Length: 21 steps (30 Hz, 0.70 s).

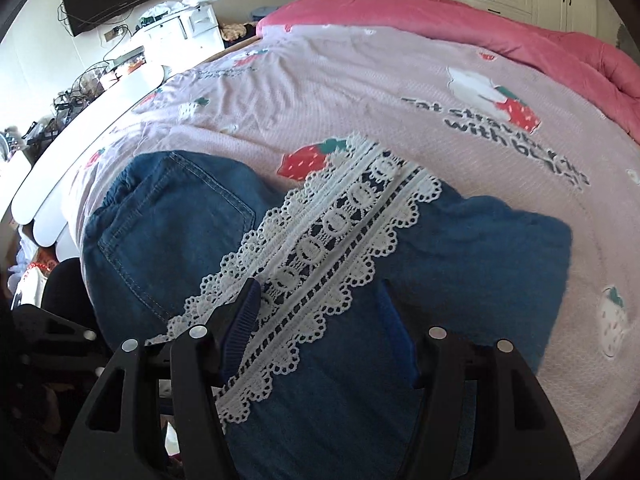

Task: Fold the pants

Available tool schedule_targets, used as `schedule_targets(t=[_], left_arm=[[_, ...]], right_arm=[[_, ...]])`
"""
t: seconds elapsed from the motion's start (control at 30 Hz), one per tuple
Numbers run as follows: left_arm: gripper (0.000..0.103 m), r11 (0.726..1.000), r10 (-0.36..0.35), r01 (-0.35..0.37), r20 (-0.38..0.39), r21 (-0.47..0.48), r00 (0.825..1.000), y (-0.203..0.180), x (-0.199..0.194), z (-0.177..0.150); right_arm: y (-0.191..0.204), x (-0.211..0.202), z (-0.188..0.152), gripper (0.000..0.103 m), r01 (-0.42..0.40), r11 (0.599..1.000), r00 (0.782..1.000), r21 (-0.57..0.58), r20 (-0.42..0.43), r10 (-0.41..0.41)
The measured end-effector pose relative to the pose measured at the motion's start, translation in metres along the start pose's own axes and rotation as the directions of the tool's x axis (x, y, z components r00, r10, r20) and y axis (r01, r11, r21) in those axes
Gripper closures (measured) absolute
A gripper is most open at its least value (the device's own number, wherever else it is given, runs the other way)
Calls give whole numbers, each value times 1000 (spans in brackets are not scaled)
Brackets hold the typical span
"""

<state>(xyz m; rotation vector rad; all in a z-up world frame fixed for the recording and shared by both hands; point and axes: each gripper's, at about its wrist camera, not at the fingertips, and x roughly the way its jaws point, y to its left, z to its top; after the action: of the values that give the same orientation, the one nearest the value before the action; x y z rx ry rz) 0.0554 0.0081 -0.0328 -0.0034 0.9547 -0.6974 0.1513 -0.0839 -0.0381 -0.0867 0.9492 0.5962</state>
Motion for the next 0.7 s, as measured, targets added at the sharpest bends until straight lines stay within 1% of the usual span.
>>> schedule_targets(t=[0.1, 0.17, 0.27, 0.33, 0.4, 0.43, 0.5, 0.57, 0.6, 0.63, 0.7], left_arm=[[77, 999, -15, 13, -35, -40, 999, 9, 7, -4], [77, 998, -21, 19, -43, -56, 999, 14, 11, -8], [77, 998, -20, 18, -36, -55, 999, 13, 7, -8], [77, 998, -13, 12, -17, -54, 1000, 10, -1, -8], [75, 999, 7, -7, 0, -51, 1000, 7, -5, -7], [66, 998, 18, -17, 11, -54, 1000, 7, -10, -7], [49, 995, 79, -76, 43, -65, 996, 7, -24, -10], [48, 987, 143, -138, 72, -78, 987, 13, -41, -14], [46, 985, 152, -144, 82, -92, 985, 18, -48, -13], [42, 981, 170, -159, 94, -115, 981, 24, -56, -15], [34, 967, 224, -207, 107, -149, 969, 31, -67, -17]], right_arm=[[-4, 6, 1, 44, -17, 1000, 1000, 24, -13, 17], [-4, 8, 1, 44, -18, 1000, 1000, 20, -16, 18], [-4, 0, 2, 44, -26, 999, 1000, 34, -3, 26], [-4, -9, 5, 44, -46, 998, 999, 43, 20, 45], [2, -22, 8, 44, -61, 998, 997, 24, 54, 59], [6, -28, 10, 43, -63, 998, 996, 13, 67, 61], [11, -40, 14, 39, -63, 998, 993, 1, 99, 62], [17, -50, 18, 39, -62, 998, 991, -8, 121, 62], [20, -55, 19, 38, -66, 998, 989, -17, 132, 68], [24, -60, 21, 37, -72, 997, 987, -24, 143, 75], [31, -65, 25, 30, -79, 996, 984, -34, 159, 83]])
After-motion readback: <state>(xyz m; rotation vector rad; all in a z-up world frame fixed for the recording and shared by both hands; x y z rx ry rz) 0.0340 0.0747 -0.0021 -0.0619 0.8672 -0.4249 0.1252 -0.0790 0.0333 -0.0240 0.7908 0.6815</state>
